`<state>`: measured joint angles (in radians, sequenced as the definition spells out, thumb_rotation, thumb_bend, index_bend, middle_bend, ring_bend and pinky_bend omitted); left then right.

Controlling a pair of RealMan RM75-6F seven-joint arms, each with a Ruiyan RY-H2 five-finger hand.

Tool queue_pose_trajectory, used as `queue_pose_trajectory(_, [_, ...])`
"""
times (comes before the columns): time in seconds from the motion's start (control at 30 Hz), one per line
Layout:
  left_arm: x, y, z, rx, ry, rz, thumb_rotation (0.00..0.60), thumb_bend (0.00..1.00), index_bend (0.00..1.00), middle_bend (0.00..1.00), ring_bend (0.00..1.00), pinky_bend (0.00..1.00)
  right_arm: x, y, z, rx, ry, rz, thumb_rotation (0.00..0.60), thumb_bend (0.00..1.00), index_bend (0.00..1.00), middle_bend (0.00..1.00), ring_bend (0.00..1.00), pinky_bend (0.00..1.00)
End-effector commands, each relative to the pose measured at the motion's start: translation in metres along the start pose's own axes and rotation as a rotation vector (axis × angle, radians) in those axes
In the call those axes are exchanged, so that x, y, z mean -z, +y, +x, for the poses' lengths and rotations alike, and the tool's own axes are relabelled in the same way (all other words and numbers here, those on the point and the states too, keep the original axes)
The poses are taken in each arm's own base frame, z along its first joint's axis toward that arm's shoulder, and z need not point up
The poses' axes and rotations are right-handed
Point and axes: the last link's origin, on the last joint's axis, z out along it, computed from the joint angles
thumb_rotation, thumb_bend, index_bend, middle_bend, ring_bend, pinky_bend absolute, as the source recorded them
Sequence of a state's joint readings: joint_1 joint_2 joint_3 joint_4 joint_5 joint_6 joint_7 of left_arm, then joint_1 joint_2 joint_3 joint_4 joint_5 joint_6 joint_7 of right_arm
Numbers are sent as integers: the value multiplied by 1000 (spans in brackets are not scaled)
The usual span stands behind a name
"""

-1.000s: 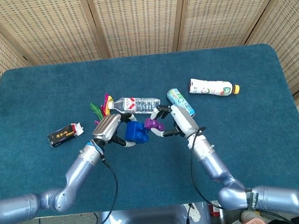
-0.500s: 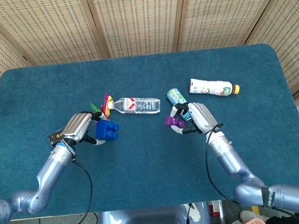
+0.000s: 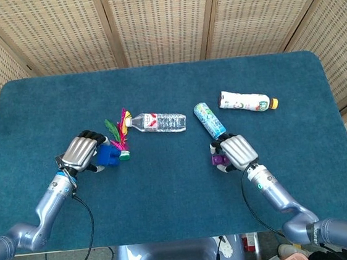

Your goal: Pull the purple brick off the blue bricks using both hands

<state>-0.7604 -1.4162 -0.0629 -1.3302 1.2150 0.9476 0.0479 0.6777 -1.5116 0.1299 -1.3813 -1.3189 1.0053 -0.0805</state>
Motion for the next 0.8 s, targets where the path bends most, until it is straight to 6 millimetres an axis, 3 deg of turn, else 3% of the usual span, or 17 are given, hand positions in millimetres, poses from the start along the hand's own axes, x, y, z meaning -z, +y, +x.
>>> queue_pose_trajectory(0.03, [0, 1, 3, 43, 15, -15, 600, 0, 0, 0, 0, 0, 4, 1, 6, 0, 22, -5, 600, 0, 74, 61, 6, 154])
queue_pose_trajectory(0.27, [22, -6, 33, 138, 87, -28, 600, 0, 0, 0, 0, 0, 31, 8, 28, -32, 100, 10, 600, 0, 74, 49, 0, 103])
queue_pose_trajectory(0.43, [80, -37, 54, 158, 205, 103, 600, 0, 0, 0, 0, 0, 78, 43, 48, -4, 244, -11, 600, 0, 74, 40, 0, 35])
queue_pose_trajectory(0.6, [144, -63, 42, 190, 284, 283, 600, 0, 0, 0, 0, 0, 137, 86, 56, 196, 310, -94, 600, 0, 16, 0, 0, 0])
queue_pose_trajectory(0.8, [190, -78, 21, 154, 325, 377, 600, 0, 0, 0, 0, 0, 182, 97, 55, 232, 309, -181, 600, 0, 0, 0, 0, 0])
